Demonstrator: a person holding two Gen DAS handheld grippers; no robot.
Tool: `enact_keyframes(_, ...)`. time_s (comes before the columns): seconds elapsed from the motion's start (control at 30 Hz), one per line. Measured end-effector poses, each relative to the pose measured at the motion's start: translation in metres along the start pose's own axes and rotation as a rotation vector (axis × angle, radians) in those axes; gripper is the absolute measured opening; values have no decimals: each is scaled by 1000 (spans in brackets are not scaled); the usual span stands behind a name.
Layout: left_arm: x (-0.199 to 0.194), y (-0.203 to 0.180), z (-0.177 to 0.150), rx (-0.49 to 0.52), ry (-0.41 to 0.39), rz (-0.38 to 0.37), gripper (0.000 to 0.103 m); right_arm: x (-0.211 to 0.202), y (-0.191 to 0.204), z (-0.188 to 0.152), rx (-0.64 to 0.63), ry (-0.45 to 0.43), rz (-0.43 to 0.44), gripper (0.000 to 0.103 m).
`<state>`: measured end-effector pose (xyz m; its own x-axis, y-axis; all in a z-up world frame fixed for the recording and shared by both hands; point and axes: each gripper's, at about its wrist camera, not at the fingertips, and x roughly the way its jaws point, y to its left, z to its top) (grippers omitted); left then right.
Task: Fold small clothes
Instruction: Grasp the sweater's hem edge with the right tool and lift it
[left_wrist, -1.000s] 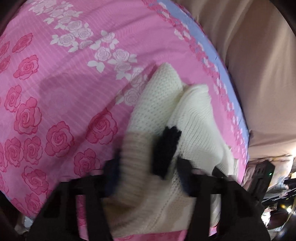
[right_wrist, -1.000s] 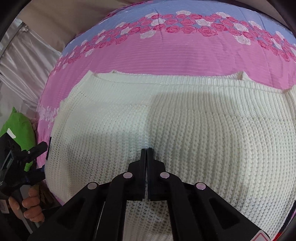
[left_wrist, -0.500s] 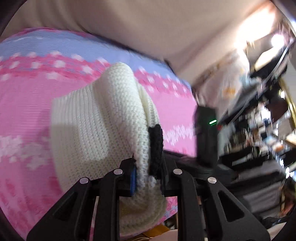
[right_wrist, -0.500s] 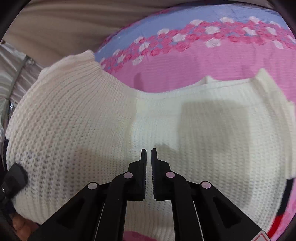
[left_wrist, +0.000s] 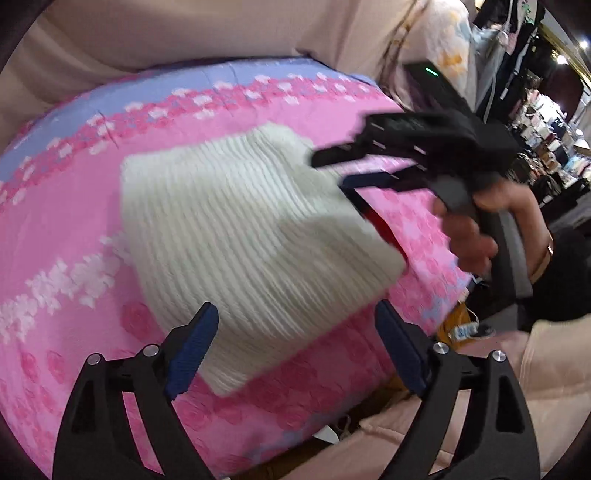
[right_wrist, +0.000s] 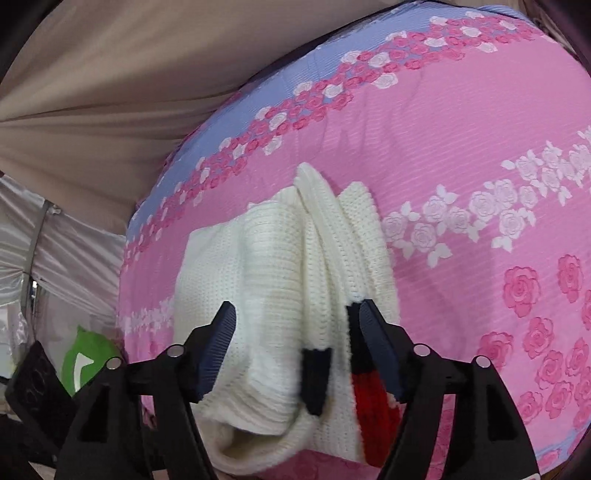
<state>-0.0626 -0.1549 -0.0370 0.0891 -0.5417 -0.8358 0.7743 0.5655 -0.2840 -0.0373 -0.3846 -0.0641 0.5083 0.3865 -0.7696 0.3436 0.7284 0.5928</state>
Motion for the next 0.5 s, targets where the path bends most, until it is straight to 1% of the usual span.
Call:
enact_keyframes(0.03,7,-4,-4,14,5,-3,84,8,2,1,0,22,0,71)
enact_keyframes(0.07,15,-10,-9,40,5,12,84,18,5,2,-3,57,-3,71)
enact_keyframes(0.13,34,-18,-13,77,-11,66,81,37,7,1,-4,104,-11,71)
enact_keyframes(0.17,40,-19,-14,79,-13,60,65,44,9,1,-5,124,-3,71)
enact_keyframes(0.2,49,-17,-13,66,4,34,34,52,10,1,-7,145,0,71)
enact_keyframes(0.23,58,-14,-10,38,32,8,16,58,12,1,-13,159,-6,66)
enact_keyframes(0.27,64,-13,-7,6,60,-26,0,62,14,2,-28,161,-28,50)
enact_keyframes(0.3,60,-18,-5,13,43,-43,0,62,17,3,-54,159,-39,36)
enact_keyframes(0.33,50,-29,0,65,2,-66,0,58,22,7,-67,151,-24,24)
enact_keyframes(0.37,44,-37,3,102,-16,-84,0,45,28,13,-72,118,13,21)
enact_keyframes(0.43,39,-54,9,176,-17,-121,0,10,41,23,-101,33,67,20)
enact_keyframes(0.5,44,-55,7,186,15,-124,0,-15,44,29,-133,-27,66,20)
